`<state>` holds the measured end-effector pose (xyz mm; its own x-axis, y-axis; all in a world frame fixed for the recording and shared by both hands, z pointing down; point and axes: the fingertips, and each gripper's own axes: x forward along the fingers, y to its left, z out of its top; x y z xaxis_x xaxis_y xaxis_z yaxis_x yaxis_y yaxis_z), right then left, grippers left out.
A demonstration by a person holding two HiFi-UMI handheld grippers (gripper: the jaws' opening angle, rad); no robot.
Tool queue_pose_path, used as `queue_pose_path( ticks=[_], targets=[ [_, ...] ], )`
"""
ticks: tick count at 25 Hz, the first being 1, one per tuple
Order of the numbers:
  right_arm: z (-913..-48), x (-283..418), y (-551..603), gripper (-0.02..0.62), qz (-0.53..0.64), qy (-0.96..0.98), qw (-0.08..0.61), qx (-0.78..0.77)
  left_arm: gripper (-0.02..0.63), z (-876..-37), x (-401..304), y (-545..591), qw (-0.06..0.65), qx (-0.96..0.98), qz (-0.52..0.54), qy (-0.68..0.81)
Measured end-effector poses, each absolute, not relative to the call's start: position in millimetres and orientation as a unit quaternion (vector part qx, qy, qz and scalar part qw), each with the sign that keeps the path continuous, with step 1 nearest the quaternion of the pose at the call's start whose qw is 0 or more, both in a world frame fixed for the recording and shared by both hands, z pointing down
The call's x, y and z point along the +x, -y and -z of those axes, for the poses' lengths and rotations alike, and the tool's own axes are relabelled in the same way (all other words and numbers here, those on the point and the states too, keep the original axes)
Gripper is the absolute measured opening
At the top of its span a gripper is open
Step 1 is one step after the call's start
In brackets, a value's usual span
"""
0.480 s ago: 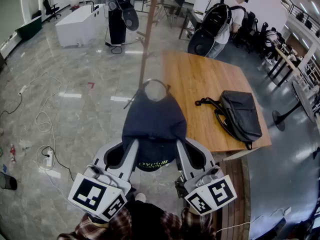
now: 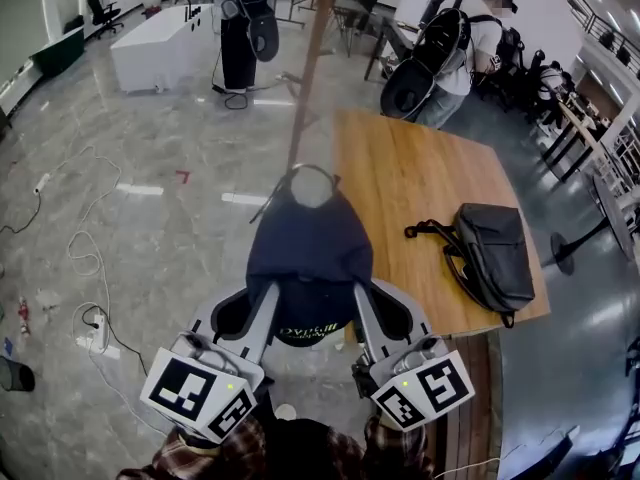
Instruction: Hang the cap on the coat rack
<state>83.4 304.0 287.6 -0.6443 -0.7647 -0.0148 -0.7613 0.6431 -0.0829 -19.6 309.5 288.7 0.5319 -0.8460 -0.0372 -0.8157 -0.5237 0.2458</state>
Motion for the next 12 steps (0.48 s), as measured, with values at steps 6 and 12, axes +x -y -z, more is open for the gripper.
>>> queue_pose_path(
  ticks=[6, 12],
  targets=[
    [-279.0, 73.2, -230.4, 0.018, 0.019, -0.900, 0.030, -0.434, 0.020, -278.9, -28.4, -233.1, 0.084, 0.879, 0.082, 0.463],
    [-266.0, 23.7, -150.3, 0.018, 0.017, -0.889, 0.041, -0.455, 0.020, -264.9, -78.0, -148.3, 0.077, 0.890, 0.081, 0.442]
  ],
)
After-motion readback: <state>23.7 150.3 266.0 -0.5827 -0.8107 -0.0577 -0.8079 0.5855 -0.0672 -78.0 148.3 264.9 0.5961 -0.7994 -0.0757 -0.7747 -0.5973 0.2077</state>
